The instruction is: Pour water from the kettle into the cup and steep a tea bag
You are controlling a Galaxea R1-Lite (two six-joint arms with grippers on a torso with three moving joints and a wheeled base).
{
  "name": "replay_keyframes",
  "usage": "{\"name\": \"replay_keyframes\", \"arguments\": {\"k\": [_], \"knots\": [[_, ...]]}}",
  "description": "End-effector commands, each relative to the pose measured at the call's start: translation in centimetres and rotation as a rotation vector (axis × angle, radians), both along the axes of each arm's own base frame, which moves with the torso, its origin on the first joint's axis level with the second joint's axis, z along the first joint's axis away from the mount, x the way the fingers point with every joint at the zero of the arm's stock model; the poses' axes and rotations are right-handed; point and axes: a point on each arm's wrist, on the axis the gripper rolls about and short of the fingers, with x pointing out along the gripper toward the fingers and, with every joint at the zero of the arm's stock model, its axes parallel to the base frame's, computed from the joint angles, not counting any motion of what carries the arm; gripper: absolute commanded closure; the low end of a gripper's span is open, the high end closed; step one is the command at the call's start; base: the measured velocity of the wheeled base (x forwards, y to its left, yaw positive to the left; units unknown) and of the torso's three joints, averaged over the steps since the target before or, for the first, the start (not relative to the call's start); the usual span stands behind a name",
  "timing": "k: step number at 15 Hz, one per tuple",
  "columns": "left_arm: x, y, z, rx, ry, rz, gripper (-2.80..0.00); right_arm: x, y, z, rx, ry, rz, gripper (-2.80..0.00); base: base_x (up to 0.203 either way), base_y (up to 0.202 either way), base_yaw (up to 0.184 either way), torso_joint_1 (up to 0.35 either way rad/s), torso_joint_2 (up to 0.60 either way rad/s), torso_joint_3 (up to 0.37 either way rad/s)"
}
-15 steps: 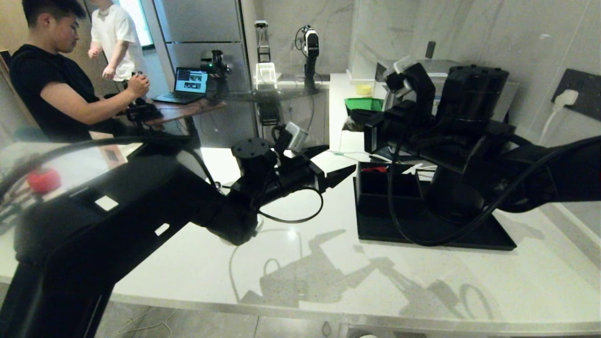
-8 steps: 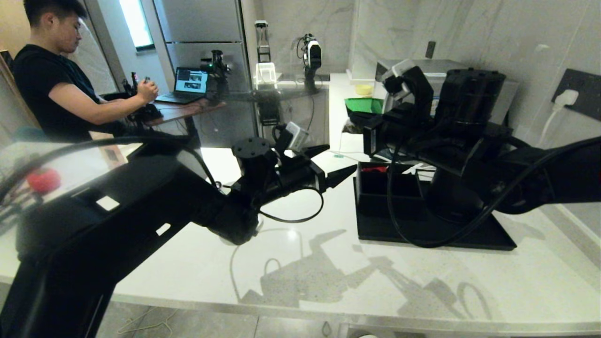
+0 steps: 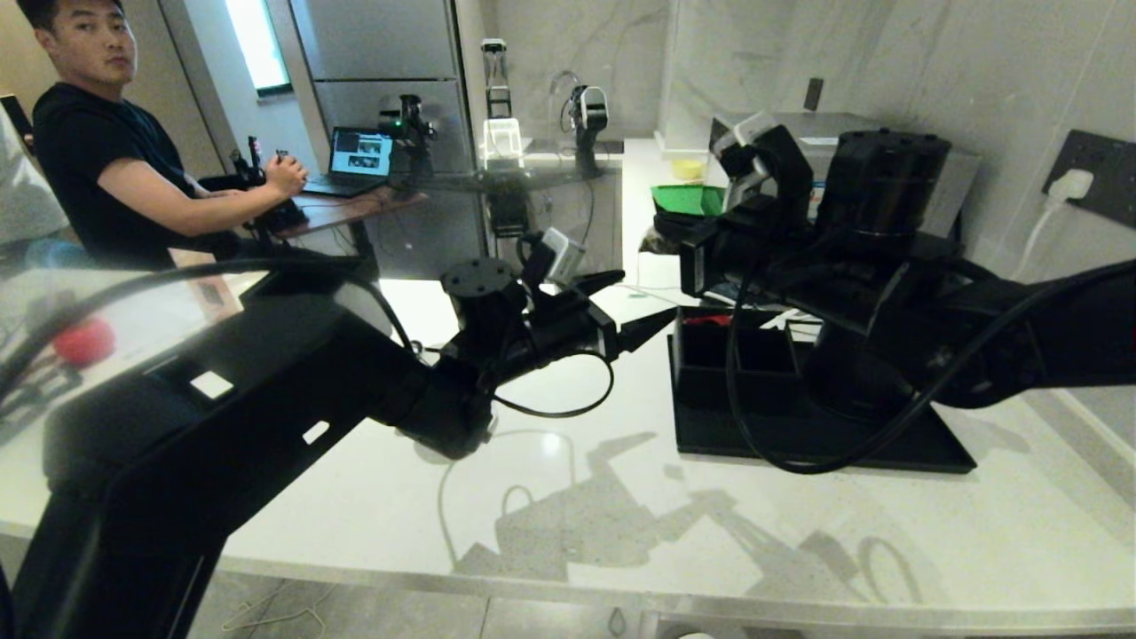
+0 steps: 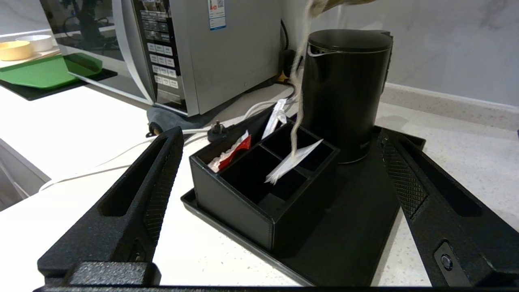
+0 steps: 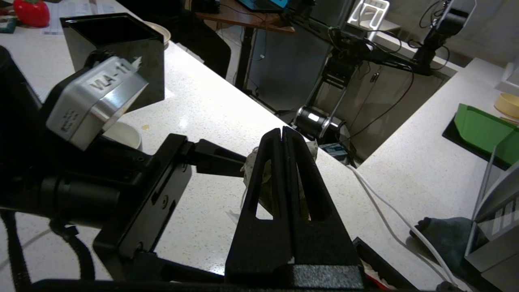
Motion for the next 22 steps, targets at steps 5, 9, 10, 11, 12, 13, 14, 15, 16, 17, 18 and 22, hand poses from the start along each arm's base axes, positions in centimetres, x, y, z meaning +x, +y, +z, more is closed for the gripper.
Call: {"name": "replay_keyframes", "arguments": {"k": [5,9,10,11,12,13,14,15,16,17,18,22], "knots": [[0.04,0.05,-0.06,-0.002,-0.003,-0.001,-2.8,-0.13,0.26,-0.03,-0.001,-0.003,0.009,0.0,0.0,0.0,0.0,0.0,0.0,0.0],[0.06,-0.05,-0.22,-0.001,-0.002,-0.004,-2.8,-0.16,0.31,-0.03,-0.001,-0.003,0.01,0.0,0.0,0.0,0.0,0.0,0.0,0.0],[0.06,-0.05,-0.2,-0.002,-0.003,-0.004,-2.8,-0.16,0.32,0.01,0.001,-0.004,0.012,0.0,0.0,0.0,0.0,0.0,0.0,0.0],[0.07,-0.05,-0.26,-0.002,-0.003,-0.004,-2.8,-0.16,0.31,0.01,0.0,-0.004,0.01,0.0,0.0,0.0,0.0,0.0,0.0,0.0],[0.07,-0.05,-0.24,-0.002,-0.006,-0.004,0.0,-0.16,0.31,-0.03,-0.001,-0.003,0.01,0.0,0.0,0.0,0.0,0.0,0.0,0.0],[0.09,-0.06,-0.3,-0.002,-0.006,-0.004,0.0,-0.14,0.32,-0.07,-0.001,-0.002,0.01,0.0,0.0,0.0,0.0,0.0,0.0,0.0],[0.09,-0.06,-0.3,-0.002,-0.006,-0.004,0.0,-0.16,0.31,-0.03,0.0,-0.002,0.011,0.0,0.0,0.0,0.0,0.0,0.0,0.0],[0.08,-0.06,-0.27,-0.003,-0.005,-0.004,0.0,-0.16,0.31,0.01,0.0,-0.005,0.01,0.0,0.0,0.0,0.0,0.0,0.0,0.0],[0.1,-0.01,-0.24,-0.003,-0.005,-0.002,0.0,-0.16,0.32,-0.01,0.0,-0.002,0.011,0.0,0.0,0.0,0.0,0.0,0.0,0.0],[0.07,-0.05,-0.24,-0.003,-0.005,-0.004,0.0,-0.16,0.32,-0.01,0.0,-0.003,0.01,0.0,0.0,0.0,0.0,0.0,0.0,0.0],[0.06,-0.04,-0.19,-0.003,-0.005,-0.004,0.0,-0.16,0.31,-0.05,-0.001,-0.001,0.011,0.0,0.0,0.0,0.0,0.0,0.0,0.0],[0.08,-0.05,-0.27,-0.001,-0.002,-0.004,0.0,-0.19,0.29,0.01,-0.001,-0.003,0.01,0.0,0.0,0.0,0.0,0.0,0.0,0.0]]}}
